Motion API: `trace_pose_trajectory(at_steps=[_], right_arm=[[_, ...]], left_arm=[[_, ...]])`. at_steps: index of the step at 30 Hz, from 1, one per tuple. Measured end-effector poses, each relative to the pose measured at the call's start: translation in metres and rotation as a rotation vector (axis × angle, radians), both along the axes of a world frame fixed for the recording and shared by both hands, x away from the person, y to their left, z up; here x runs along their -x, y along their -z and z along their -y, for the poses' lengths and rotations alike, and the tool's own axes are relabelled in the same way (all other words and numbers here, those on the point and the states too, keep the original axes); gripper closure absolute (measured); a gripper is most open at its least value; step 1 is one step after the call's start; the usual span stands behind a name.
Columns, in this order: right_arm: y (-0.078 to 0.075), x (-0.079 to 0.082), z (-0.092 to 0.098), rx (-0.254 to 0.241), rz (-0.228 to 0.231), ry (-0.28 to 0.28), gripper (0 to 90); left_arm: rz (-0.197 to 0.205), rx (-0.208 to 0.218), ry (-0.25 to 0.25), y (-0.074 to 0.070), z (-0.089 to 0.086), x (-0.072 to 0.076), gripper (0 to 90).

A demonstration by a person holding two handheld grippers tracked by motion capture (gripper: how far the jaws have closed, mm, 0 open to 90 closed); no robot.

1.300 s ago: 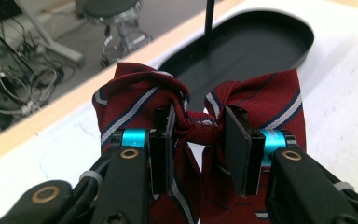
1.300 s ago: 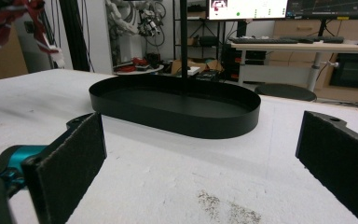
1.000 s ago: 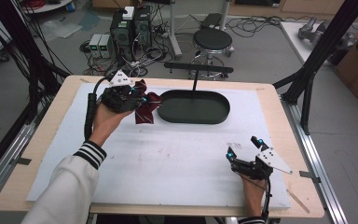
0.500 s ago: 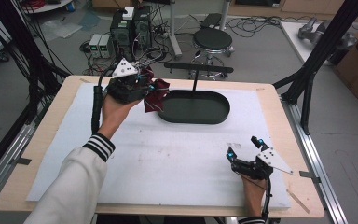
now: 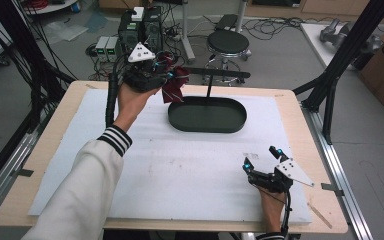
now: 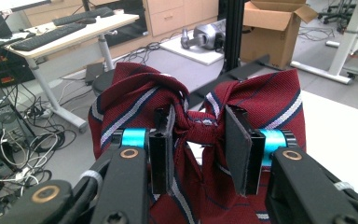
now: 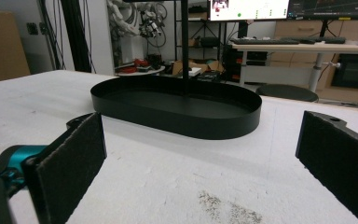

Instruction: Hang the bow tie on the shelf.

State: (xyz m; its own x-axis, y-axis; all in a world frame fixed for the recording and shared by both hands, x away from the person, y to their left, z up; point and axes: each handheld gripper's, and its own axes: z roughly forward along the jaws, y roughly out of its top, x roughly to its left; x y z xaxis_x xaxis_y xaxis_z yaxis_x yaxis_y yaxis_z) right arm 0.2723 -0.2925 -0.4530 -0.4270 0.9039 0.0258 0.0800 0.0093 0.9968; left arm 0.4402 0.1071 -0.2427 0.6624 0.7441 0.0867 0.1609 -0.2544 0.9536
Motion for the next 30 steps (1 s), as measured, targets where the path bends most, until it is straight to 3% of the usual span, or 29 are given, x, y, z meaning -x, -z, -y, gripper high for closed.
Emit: trace_pose_trajectory(at_steps=[5, 10, 19, 24, 30], right_arm=[[0.000, 0.000, 0.001, -0.002, 0.002, 0.000, 0.6], [0.000, 0.000, 0.000, -0.004, -0.001, -0.002, 0.6], [0.000, 0.000, 0.001, -0.007, 0.003, -0.004, 0.6], [0.000, 0.000, 0.001, -0.010, 0.002, -0.003, 0.6], [0.000, 0.000, 0.001, -0.011, 0.002, -0.004, 0.6]], left_arm=[[0.019, 0.007, -0.007, -0.005, 0.005, -0.012, 64.8], [0.020, 0.044, -0.023, -0.008, 0.007, -0.022, 64.8], [0.028, 0.053, -0.035, -0.013, 0.019, -0.036, 64.8], [0.033, 0.055, -0.034, -0.012, 0.026, -0.043, 64.8], [0.004, 0.071, -0.048, -0.002, 0.030, -0.054, 64.8]])
